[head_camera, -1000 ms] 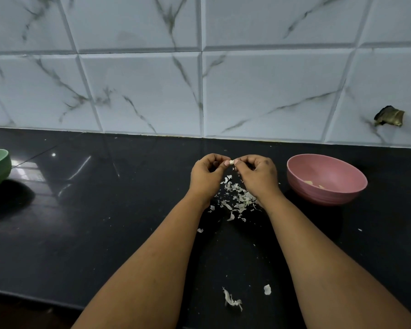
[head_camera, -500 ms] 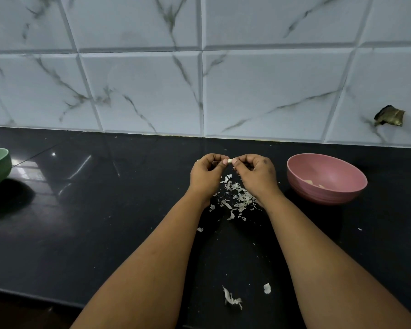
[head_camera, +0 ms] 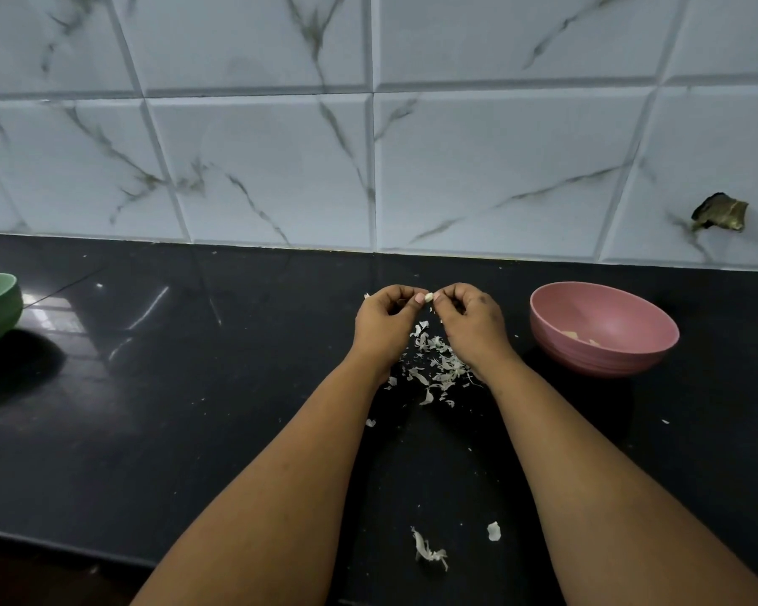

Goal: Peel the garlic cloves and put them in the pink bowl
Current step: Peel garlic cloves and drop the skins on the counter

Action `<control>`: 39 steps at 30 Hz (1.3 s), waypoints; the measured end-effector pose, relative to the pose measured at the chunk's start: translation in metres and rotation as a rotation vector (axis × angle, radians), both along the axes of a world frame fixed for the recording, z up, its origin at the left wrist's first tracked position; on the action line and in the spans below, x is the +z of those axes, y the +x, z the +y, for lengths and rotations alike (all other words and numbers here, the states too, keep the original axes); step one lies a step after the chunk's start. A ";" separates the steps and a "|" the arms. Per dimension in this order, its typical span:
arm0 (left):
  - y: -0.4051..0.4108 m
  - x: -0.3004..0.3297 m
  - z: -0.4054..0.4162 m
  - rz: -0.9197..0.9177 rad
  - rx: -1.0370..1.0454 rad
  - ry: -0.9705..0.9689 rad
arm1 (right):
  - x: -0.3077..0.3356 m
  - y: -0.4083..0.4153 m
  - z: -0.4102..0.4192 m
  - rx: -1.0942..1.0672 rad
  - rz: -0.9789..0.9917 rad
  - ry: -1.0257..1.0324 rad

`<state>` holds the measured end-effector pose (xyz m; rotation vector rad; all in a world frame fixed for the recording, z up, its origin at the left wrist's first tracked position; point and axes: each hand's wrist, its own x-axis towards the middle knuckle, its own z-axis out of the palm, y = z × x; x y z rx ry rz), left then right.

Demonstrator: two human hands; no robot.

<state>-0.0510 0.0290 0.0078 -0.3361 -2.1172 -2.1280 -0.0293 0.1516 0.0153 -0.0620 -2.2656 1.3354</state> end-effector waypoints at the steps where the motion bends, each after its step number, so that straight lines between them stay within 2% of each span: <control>1: 0.001 0.000 0.000 0.000 -0.015 -0.006 | 0.000 0.000 -0.001 0.009 -0.017 0.025; 7: 0.003 0.002 0.001 0.010 -0.085 0.001 | 0.005 0.003 -0.004 0.008 -0.089 0.059; 11: 0.003 0.001 0.001 -0.037 -0.033 0.060 | 0.002 0.000 0.002 -0.093 -0.013 0.032; 13: 0.002 0.002 -0.001 -0.069 -0.011 0.103 | -0.001 0.000 0.003 -0.064 0.041 -0.071; 15: 0.002 0.003 -0.001 -0.094 0.009 0.128 | -0.001 0.001 0.000 0.068 0.076 -0.237; 17: 0.003 0.005 -0.001 -0.103 0.011 0.137 | -0.002 0.003 -0.002 0.173 0.098 -0.305; 20: 0.003 0.004 -0.001 -0.063 0.021 0.085 | -0.003 0.000 -0.001 0.137 0.127 -0.244; 25: 0.002 -0.001 -0.001 0.062 0.102 -0.117 | -0.006 -0.004 0.002 0.022 0.120 -0.161; 31: 0.002 0.000 -0.001 0.130 0.109 -0.105 | -0.006 -0.001 0.000 -0.016 0.161 0.045; 34: 0.003 0.001 -0.002 0.098 0.058 -0.024 | -0.006 -0.001 -0.001 0.031 0.171 0.032; 39: 0.005 0.005 -0.002 -0.021 -0.071 0.227 | -0.002 0.000 0.000 0.073 0.187 -0.070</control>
